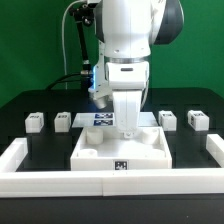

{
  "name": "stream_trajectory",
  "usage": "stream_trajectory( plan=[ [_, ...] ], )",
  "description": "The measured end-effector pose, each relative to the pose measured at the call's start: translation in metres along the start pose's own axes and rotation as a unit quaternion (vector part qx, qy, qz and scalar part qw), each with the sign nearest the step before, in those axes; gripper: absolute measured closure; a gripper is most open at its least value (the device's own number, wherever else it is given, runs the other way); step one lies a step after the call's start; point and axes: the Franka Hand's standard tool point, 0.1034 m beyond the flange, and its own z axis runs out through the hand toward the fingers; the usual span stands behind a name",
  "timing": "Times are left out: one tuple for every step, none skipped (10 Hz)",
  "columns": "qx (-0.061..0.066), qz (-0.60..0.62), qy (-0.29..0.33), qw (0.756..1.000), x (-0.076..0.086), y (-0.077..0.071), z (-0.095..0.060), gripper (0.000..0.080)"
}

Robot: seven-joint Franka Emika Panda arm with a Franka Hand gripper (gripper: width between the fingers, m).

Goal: Assemble square table

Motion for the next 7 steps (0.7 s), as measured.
stream_trajectory(
  plan=[
    [-0.001, -0.007, 0.000, 1.000, 0.000, 0.001, 0.000, 0.0737],
    [-0.003, -0.020, -0.001, 1.000, 0.003, 0.003, -0.001, 0.0737],
    [-0.004, -0.032, -0.001, 0.999, 0.010, 0.006, 0.000, 0.0737],
    [-0.005, -0.041, -0.002, 0.999, 0.016, 0.007, 0.000, 0.0737],
    [-0.007, -0.051, -0.002, 0.999, 0.022, 0.009, 0.001, 0.0737],
    [-0.007, -0.049, -0.002, 0.999, 0.019, 0.009, 0.001, 0.0737],
    [-0.007, -0.048, -0.002, 0.999, 0.019, 0.009, 0.001, 0.0737]
  ],
)
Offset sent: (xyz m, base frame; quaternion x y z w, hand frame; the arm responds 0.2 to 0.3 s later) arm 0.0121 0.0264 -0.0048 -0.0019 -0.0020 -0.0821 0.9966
